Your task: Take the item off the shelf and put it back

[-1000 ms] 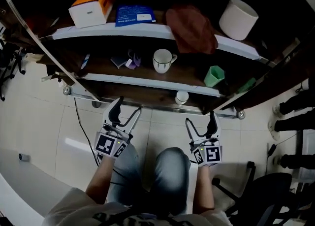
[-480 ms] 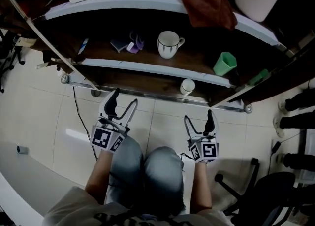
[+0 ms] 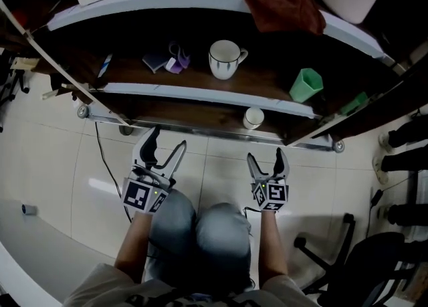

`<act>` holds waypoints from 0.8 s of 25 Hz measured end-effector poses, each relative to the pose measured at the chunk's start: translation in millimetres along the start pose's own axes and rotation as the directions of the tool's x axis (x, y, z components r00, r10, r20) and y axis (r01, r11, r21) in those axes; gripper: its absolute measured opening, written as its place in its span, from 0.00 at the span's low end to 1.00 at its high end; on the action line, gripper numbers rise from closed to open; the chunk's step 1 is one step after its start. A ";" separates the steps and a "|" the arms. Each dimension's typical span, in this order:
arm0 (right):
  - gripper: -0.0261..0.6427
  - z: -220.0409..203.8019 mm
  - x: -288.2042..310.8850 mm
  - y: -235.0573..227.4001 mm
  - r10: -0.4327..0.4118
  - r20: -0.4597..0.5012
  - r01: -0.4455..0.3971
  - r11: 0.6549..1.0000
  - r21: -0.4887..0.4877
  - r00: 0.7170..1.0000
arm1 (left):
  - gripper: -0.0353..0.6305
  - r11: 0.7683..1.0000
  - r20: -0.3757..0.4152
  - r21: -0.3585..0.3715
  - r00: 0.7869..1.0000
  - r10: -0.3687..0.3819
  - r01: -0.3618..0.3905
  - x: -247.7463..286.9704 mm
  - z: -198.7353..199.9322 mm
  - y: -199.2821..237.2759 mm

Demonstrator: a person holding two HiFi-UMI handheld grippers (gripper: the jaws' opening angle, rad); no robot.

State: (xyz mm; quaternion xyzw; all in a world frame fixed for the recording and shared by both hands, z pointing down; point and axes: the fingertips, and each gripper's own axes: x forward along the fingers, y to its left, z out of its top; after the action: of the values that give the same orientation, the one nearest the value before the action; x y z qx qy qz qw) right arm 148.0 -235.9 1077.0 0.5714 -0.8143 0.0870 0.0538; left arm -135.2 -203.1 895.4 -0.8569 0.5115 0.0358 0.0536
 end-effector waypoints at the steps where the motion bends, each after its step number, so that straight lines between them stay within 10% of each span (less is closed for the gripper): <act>1: 0.73 -7.6 11.7 -1.8 -0.001 -0.009 0.001 1.000 0.001 1.000 | 0.46 1.000 0.001 0.001 1.000 0.002 -0.002 -0.2 -1.5 0.7; 20: 0.73 -59.9 178.1 -30.3 -0.029 -0.142 0.032 0.999 0.022 0.989 | 0.46 0.997 0.004 0.006 0.997 0.079 -0.079 -36.3 8.9 -3.2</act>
State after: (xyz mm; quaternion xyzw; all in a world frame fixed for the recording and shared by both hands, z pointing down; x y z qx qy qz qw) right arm 115.0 -397.9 1171.4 0.5769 -0.7984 0.1361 0.1059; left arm -149.7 -168.8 891.0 -0.8357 0.5450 0.0378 0.0556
